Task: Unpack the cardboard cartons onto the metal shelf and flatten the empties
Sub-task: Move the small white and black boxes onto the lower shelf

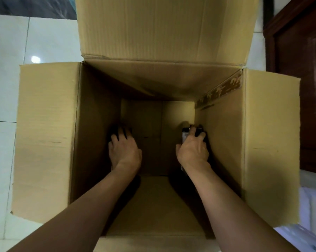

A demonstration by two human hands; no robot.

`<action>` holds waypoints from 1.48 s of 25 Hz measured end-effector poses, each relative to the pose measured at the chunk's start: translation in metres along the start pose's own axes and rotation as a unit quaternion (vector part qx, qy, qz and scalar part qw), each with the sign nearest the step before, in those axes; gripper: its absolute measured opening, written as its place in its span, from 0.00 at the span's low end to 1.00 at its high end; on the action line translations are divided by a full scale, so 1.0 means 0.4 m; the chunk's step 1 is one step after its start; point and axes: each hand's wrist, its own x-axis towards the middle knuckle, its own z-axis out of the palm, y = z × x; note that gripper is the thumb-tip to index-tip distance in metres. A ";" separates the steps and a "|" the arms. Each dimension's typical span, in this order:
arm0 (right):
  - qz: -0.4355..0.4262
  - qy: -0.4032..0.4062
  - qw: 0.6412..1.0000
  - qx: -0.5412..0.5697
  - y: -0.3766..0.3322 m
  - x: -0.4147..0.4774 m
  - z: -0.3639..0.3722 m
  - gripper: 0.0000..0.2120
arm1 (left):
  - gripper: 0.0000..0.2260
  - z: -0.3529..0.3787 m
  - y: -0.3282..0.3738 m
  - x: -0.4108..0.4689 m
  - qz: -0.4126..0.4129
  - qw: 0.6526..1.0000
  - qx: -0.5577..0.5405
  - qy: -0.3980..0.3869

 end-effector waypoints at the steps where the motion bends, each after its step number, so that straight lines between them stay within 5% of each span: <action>1: -0.005 0.001 1.000 -0.008 0.001 0.000 0.003 0.40 | 0.37 0.007 -0.002 0.001 0.004 1.000 0.010 0.001; 10: -0.016 -0.019 0.995 -0.095 0.020 0.000 0.037 0.48 | 0.42 0.043 0.012 -0.008 -0.008 0.995 -0.089 -0.049; 15: -0.016 -0.035 0.996 -0.086 0.027 -0.009 0.047 0.54 | 0.52 0.074 -0.001 -0.019 -0.016 0.991 -0.122 -0.046; 23: -0.062 0.027 0.998 -0.005 0.025 -0.042 0.030 0.51 | 0.48 0.006 -0.021 -0.039 -0.009 0.984 -0.169 -0.050; 37: -0.143 0.132 0.980 0.043 0.032 -0.247 -0.165 0.53 | 0.49 -0.227 -0.037 -0.247 0.069 0.972 -0.204 0.094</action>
